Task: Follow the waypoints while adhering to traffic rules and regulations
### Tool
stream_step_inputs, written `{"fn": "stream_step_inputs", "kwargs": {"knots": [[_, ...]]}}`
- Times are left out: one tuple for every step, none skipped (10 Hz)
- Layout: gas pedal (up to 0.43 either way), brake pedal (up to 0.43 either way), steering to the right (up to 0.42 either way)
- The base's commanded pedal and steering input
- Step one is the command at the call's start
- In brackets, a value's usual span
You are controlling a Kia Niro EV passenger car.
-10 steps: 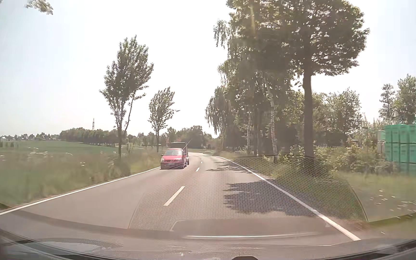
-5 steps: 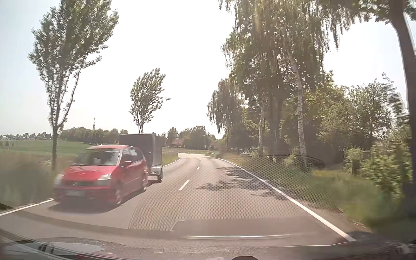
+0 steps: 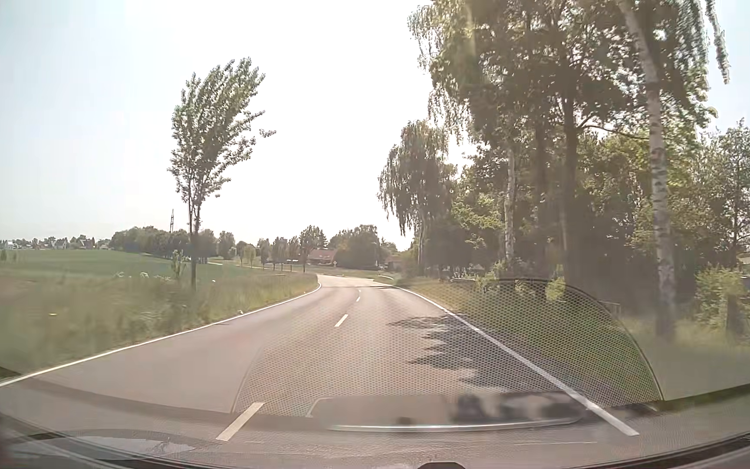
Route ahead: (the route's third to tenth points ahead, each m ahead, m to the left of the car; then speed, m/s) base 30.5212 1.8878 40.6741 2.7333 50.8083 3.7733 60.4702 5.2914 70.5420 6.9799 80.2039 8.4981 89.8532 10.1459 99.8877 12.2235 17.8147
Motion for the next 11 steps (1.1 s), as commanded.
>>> {"fn": "stream_step_inputs", "kwargs": {"knots": [[0.157, 0.0, -0.009], [0.157, 0.0, -0.011], [0.157, 0.0, -0.011], [0.157, 0.0, -0.011], [0.157, 0.0, -0.011], [0.157, 0.0, -0.011], [0.157, 0.0, -0.011], [0.157, 0.0, -0.011], [0.157, 0.0, -0.011], [0.157, 0.0, -0.011], [0.157, 0.0, -0.011]]}}
